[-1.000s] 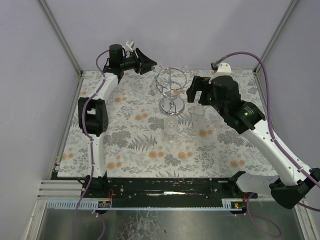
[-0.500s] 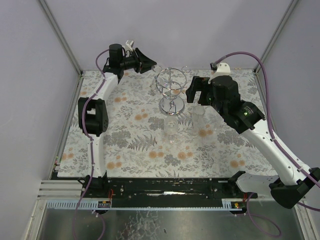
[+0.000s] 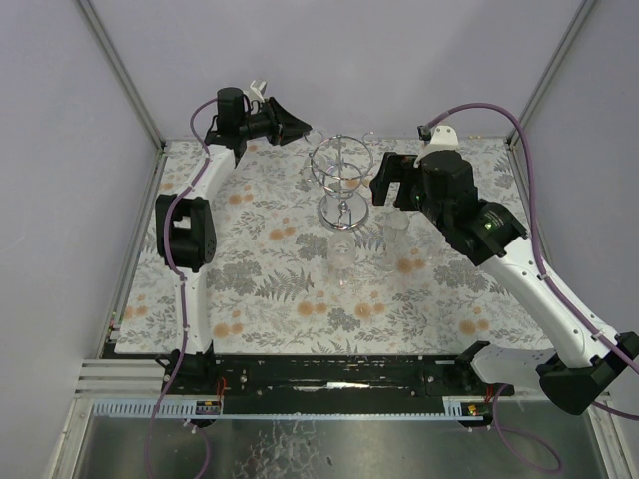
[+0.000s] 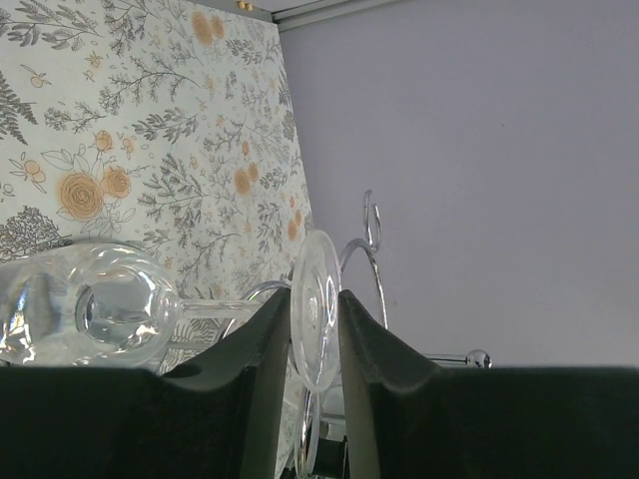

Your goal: Take the wine glass off the wine glass rack

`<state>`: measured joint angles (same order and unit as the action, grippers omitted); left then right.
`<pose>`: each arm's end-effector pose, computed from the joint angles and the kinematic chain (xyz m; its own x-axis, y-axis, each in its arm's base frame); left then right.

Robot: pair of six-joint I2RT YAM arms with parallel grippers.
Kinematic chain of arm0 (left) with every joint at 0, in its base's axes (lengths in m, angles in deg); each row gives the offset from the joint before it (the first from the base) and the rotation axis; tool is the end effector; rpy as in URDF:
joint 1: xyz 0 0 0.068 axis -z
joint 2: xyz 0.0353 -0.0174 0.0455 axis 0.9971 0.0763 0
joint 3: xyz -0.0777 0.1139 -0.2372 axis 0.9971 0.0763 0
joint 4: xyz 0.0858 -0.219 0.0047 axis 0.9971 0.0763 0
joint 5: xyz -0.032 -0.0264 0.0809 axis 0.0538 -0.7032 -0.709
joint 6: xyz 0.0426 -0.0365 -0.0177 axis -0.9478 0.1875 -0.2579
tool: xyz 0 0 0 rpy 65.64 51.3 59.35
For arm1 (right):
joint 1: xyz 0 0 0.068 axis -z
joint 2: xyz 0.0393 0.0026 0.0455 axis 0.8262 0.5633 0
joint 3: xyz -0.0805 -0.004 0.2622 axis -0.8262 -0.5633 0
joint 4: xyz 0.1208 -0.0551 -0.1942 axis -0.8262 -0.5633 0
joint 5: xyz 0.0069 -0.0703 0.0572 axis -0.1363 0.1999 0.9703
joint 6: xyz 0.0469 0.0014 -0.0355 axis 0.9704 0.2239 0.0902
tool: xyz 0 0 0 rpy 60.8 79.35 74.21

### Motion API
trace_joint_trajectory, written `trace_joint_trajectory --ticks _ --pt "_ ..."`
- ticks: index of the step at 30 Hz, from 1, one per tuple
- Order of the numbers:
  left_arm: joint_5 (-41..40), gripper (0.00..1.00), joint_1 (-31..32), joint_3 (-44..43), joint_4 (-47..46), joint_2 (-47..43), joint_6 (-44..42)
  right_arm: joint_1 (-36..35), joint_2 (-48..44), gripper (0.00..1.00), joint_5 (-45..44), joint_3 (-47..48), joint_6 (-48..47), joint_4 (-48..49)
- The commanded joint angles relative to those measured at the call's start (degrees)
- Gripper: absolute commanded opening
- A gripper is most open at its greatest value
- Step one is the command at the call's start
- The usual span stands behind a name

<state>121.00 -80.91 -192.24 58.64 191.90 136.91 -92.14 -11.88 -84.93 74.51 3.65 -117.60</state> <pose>0.5035 -0.0755 0.3038 -0.8170 -0.4512 -0.3591 0.2373 0.3046 -0.9225 0.1968 0.1299 0.4285 -0.3657 0.2517 -0.8961 -0.2066 0.9168 0.3418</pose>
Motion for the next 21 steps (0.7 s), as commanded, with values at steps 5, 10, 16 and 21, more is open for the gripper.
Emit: trace_joint_trajectory --ticks 5,10,16,21 --pt "-0.09 0.15 -0.66 -1.46 -2.62 -0.23 -0.43 -0.40 0.06 0.99 0.38 1.89 0.53 1.55" --pt "0.20 0.01 -0.74 -0.92 -3.22 -0.45 0.08 -0.40 0.16 0.99 0.58 1.95 0.54 1.55" --pt "1.06 0.00 -1.19 1.13 -6.33 -0.93 2.91 -0.40 0.24 0.99 0.87 1.93 0.62 1.51" --pt "2.03 0.00 -1.65 2.37 -10.69 -1.54 6.69 -0.40 0.10 0.99 1.07 1.87 0.75 1.31"
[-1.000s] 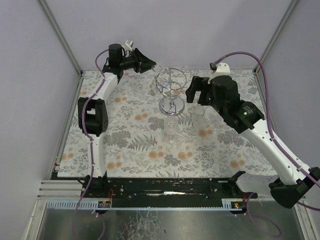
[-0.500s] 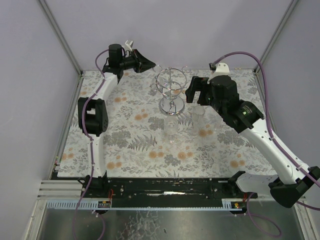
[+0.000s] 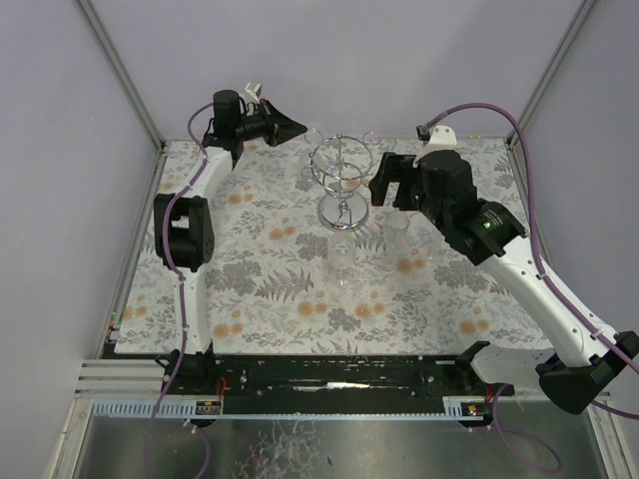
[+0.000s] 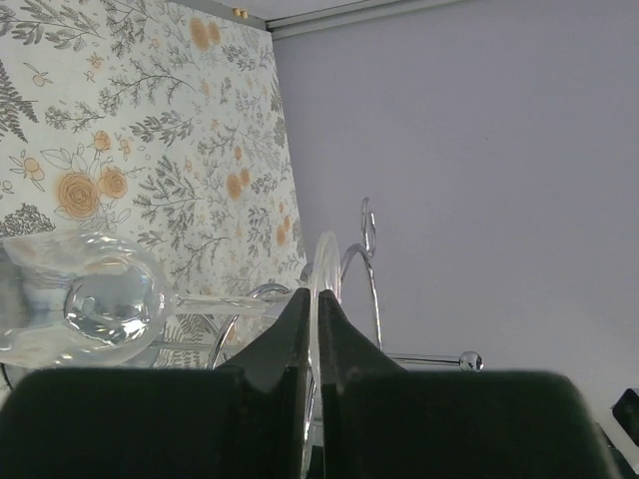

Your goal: Take the wine glass off the wine glass rack

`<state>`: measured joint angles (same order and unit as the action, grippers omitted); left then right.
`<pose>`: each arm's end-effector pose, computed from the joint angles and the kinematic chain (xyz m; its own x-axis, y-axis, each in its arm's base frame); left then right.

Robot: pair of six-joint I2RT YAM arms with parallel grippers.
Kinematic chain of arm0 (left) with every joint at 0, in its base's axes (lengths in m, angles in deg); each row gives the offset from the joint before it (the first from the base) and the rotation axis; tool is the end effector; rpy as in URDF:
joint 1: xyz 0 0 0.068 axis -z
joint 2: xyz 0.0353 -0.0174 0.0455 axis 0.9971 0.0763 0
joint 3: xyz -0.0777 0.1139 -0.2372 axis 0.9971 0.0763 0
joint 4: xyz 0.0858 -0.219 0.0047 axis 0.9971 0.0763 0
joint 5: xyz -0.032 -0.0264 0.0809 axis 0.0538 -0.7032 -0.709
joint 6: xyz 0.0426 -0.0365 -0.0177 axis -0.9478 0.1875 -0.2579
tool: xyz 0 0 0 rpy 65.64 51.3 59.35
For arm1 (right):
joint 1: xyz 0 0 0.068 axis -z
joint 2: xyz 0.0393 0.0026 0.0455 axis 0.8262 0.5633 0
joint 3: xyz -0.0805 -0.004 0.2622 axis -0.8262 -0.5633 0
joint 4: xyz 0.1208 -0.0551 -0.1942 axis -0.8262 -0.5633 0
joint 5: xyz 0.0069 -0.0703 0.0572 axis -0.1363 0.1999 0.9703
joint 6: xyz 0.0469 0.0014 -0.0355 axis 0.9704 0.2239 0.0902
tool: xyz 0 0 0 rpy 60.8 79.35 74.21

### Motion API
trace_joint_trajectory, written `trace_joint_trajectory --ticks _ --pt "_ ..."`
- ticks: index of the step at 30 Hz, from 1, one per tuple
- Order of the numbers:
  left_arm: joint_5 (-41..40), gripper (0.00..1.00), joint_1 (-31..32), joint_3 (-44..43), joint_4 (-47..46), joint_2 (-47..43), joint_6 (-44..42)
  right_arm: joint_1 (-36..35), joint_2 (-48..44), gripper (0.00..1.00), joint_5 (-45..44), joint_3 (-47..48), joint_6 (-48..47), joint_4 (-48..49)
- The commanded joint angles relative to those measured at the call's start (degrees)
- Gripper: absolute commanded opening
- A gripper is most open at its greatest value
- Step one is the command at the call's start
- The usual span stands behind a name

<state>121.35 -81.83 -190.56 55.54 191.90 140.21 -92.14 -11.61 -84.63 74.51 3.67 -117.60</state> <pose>0.5050 -0.0676 0.2996 -0.8168 -0.4773 -0.3242 0.2102 0.2771 -0.9376 0.1979 0.1310 0.4275 -0.3712 0.2488 -0.8946 -0.2094 0.9162 0.3417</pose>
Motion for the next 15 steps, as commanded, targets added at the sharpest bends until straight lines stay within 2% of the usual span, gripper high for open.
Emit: trace_joint_trajectory --ticks 1,8,15 --pt "1.77 0.00 -0.81 0.75 -8.42 -1.64 4.06 -0.40 -0.19 0.99 0.79 1.82 0.76 1.29" --pt "1.90 0.00 -1.71 0.97 -14.56 -1.90 9.06 -0.40 -0.24 0.99 1.14 1.95 0.90 1.13" --pt "2.44 0.00 -2.34 1.19 -16.09 -2.78 10.00 -0.40 -0.11 0.99 1.03 2.06 0.94 0.85"
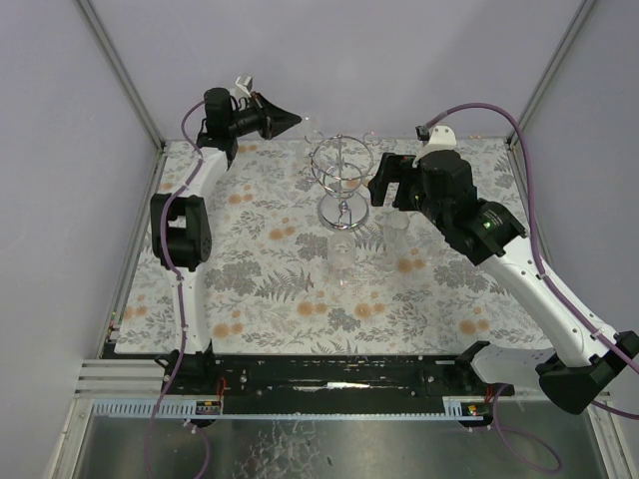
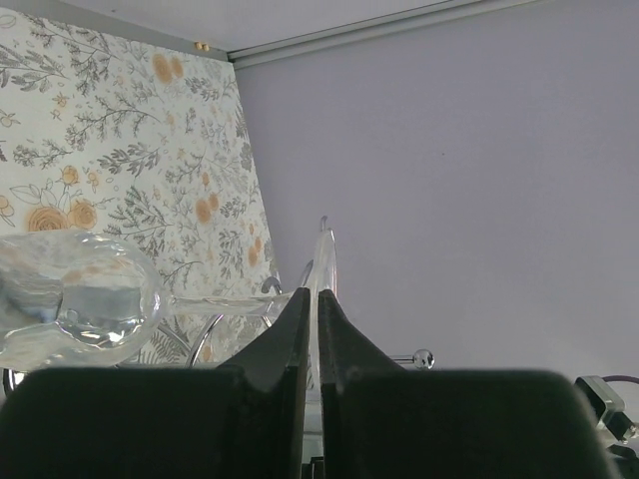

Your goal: Take the wine glass off the wine glass rack

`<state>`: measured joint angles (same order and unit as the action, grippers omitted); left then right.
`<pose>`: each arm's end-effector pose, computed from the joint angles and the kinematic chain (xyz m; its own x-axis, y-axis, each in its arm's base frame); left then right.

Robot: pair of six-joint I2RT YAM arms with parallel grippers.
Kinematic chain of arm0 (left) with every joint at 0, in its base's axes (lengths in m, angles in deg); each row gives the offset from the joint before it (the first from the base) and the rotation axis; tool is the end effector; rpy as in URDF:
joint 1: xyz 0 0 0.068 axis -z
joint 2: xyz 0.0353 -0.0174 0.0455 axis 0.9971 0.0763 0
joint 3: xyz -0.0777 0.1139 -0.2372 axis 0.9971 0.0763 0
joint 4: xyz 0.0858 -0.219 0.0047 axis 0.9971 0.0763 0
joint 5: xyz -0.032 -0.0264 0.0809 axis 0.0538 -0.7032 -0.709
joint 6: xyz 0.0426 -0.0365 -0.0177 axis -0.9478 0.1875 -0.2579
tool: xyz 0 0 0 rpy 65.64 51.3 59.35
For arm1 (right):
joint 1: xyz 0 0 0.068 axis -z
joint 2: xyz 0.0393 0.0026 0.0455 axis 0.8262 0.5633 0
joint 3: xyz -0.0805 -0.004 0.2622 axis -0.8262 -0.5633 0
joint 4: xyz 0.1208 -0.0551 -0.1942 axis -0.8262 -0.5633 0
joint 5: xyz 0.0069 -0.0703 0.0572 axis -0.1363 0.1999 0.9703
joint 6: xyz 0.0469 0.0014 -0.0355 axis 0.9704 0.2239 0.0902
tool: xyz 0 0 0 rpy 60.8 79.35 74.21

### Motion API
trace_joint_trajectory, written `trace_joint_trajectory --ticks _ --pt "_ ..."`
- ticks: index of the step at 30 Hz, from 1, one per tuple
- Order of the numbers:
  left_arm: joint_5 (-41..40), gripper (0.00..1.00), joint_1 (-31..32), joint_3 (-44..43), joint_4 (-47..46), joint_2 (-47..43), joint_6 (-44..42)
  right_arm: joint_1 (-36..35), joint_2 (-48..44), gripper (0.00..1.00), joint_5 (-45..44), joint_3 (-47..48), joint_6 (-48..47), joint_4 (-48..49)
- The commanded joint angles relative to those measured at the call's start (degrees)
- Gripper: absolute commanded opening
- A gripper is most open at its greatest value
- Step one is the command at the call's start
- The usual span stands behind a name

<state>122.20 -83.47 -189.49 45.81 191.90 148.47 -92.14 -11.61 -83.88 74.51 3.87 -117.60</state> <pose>0.5082 -0.0535 0.3104 -0.7942 -0.5259 -0.3044 0.2334 0.1984 -0.9519 0.1977 0.1315 0.4275 -0.3772 0.2501 -0.8917 -0.2187 0.9115 0.3482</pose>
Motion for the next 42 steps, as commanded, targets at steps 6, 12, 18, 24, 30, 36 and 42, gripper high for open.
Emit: trace_joint_trajectory --ticks 6,12,18,24,30,36,42 --pt "1.95 0.00 -0.74 0.27 -5.45 -3.80 -0.87 -0.40 -0.32 0.99 0.22 2.02 0.60 1.02" --pt "1.44 0.00 -0.73 0.72 -2.78 -4.85 -4.99 -0.40 -0.59 0.99 0.52 1.67 0.65 1.03" --pt "-0.38 0.00 -0.74 3.24 -1.93 -7.41 -8.78 -0.40 -0.80 0.99 0.84 1.22 0.96 1.28" --pt "-2.17 0.00 -0.70 5.91 -1.08 -10.12 -12.82 -0.40 -1.15 0.99 1.03 0.85 1.10 1.29" --pt "-4.03 0.00 -0.42 8.80 2.91 -13.84 -21.52 -0.42 -1.60 0.99 1.35 0.70 1.44 1.28" --pt "-8.83 0.00 2.30 16.93 5.59 -24.47 -38.44 -0.34 -1.07 0.99 3.71 2.11 3.14 2.08" --pt "-10.94 0.00 4.92 21.73 7.95 -33.51 -51.52 -0.31 2.04 0.99 6.15 7.73 3.79 0.30"
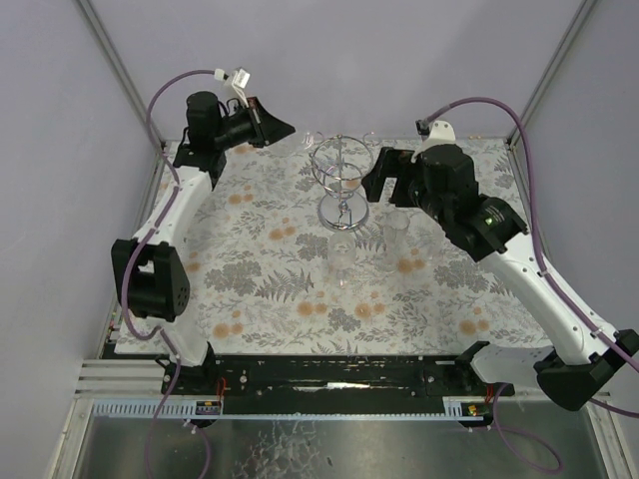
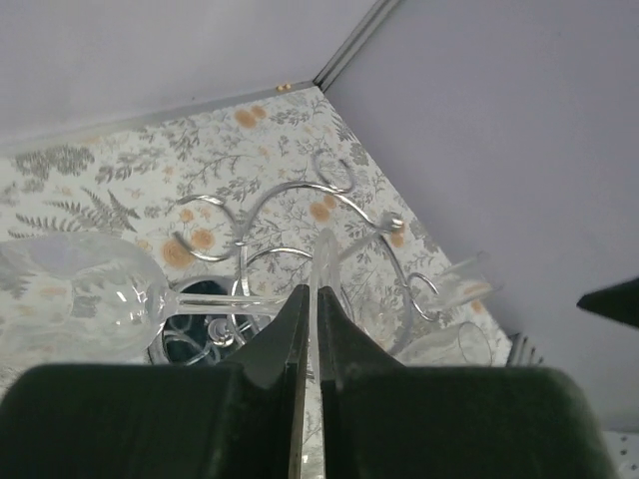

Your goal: Take the wine glass off the wine glass rack

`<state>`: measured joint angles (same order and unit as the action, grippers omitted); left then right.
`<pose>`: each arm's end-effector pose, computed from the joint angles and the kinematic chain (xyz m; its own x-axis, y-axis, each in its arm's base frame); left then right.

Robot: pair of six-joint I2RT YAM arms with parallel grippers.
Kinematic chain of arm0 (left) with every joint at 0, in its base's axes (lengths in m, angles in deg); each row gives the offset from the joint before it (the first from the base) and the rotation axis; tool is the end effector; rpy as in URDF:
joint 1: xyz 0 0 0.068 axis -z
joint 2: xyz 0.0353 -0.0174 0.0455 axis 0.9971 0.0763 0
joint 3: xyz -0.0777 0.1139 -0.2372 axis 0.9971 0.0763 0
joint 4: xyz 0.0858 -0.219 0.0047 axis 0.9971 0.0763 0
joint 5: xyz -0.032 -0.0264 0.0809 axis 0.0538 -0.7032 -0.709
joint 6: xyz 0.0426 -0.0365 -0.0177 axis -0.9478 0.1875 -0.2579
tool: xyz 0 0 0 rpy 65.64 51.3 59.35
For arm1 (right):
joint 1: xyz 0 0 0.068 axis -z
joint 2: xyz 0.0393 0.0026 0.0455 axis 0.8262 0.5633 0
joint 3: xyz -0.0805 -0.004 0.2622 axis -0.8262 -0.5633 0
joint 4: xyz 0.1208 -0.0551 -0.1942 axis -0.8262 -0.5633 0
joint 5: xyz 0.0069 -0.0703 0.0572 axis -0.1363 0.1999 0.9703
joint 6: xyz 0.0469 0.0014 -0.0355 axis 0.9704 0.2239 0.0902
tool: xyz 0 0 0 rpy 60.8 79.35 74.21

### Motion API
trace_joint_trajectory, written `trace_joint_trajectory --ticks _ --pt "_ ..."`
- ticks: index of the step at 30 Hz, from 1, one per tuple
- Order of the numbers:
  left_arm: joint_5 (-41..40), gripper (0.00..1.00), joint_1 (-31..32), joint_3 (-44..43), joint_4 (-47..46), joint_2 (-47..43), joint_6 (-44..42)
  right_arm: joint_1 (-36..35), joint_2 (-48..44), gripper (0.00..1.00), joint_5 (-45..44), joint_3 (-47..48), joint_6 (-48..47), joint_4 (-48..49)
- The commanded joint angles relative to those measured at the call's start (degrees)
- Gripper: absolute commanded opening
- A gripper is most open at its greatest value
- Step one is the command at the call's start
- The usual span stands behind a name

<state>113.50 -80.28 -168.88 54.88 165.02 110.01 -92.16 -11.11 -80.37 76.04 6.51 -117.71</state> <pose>0.3972 -0.0674 0.3822 -0.4869 -0.3215 -0.8121 0.6000 0.5526 -0.5785 0.1973 0.1345 0.4335 -0.4020 0.2895 -0.8687 -0.2544 0.8761 0.4096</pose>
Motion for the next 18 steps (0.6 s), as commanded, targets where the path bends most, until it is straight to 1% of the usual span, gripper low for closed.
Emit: trace_joint_trajectory --ticks 1,6,10,13,15,16,18 --pt "-2.41 0.00 2.12 1.36 -0.25 -7.76 -15.59 -0.28 2.26 0.99 3.02 7.65 1.14 -0.34" --pt "-3.09 0.00 5.55 1.06 6.53 -13.30 -30.23 0.22 6.35 0.99 4.32 16.07 1.81 -4.69" --pt "-4.17 0.00 9.28 1.56 11.65 -18.10 -43.81 3.28 8.84 0.99 5.42 23.35 3.71 -8.39" --pt "-6.73 0.00 13.72 4.51 13.88 -22.24 -55.85 7.76 9.81 0.99 8.85 27.62 5.93 -9.85" --pt "-9.06 0.00 17.72 7.59 14.74 -25.58 -65.24 11.12 10.58 0.99 11.76 29.89 6.65 -11.33" --pt "-10.24 0.00 20.11 9.30 15.15 -27.31 -71.68 12.70 11.11 0.99 12.96 31.08 6.72 -12.40" --pt "-12.80 0.00 24.56 12.71 15.46 -29.92 -79.62 15.11 12.33 0.99 15.59 33.60 6.65 -14.65"
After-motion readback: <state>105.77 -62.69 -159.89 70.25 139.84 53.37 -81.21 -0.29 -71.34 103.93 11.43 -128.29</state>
